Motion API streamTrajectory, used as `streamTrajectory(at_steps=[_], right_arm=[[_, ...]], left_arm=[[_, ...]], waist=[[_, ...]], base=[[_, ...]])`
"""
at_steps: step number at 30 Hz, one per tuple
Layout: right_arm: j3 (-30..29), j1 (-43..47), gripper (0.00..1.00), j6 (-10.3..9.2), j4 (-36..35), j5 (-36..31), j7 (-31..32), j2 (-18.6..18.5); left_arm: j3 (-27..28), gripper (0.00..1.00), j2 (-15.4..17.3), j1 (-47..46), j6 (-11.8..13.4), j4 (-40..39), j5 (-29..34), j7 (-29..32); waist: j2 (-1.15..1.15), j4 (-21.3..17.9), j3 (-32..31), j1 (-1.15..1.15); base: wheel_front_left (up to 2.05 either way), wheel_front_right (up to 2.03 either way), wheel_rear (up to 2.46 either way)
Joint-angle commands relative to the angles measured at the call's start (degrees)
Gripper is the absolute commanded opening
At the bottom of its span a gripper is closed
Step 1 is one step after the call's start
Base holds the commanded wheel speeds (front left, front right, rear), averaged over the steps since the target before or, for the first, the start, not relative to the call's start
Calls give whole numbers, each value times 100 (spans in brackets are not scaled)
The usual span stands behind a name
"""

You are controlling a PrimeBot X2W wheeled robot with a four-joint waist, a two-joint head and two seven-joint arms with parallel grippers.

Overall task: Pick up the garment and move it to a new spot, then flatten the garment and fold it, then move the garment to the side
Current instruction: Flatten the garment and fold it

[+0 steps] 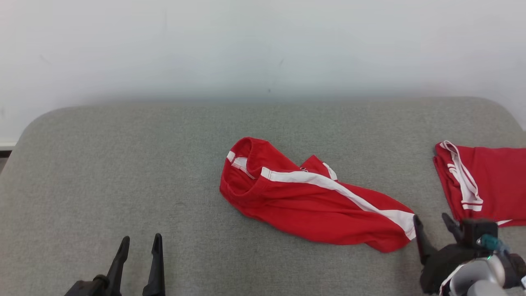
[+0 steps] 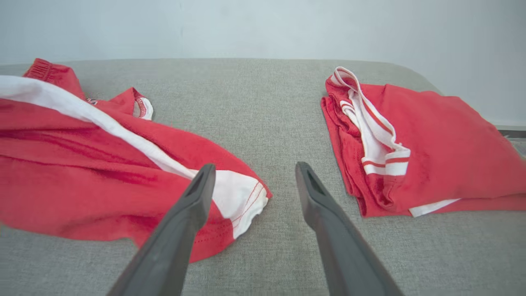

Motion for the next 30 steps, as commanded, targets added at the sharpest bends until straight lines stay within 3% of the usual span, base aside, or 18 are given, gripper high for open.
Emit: streamTrajectory(at_steps=[1, 9, 17, 23, 30], right_arm=[[-72, 241, 100, -15, -270, -183, -62, 105], [-20, 1009, 100, -15, -1335, -570, -259, 483], [100, 1374, 100, -16, -1875, -542, -163, 634], [211, 1374, 100, -15, -2051, -478, -37, 655], [462, 1187, 100, -15, -2114, -385, 53, 617]], left_arm=[[22, 100, -2, 91, 23, 0, -2, -11], [-37, 100, -1, 173, 77, -13, -16, -11], [-150, 100, -2, 162, 89, 118, -121, -11], [-587, 100, -2, -716, 2, 692, -340, 652], [-979, 100, 2, -2011, -53, 1605, -618, 1565]], waist=[[0, -100, -100, 0], [0, -198, -166, 0], [0, -245, -177, 0], [0, -352, -88, 0], [0, -733, 219, 0]], base=[[0, 0, 0], [0, 0, 0], [0, 0, 0], [0, 0, 0], [0, 0, 0]])
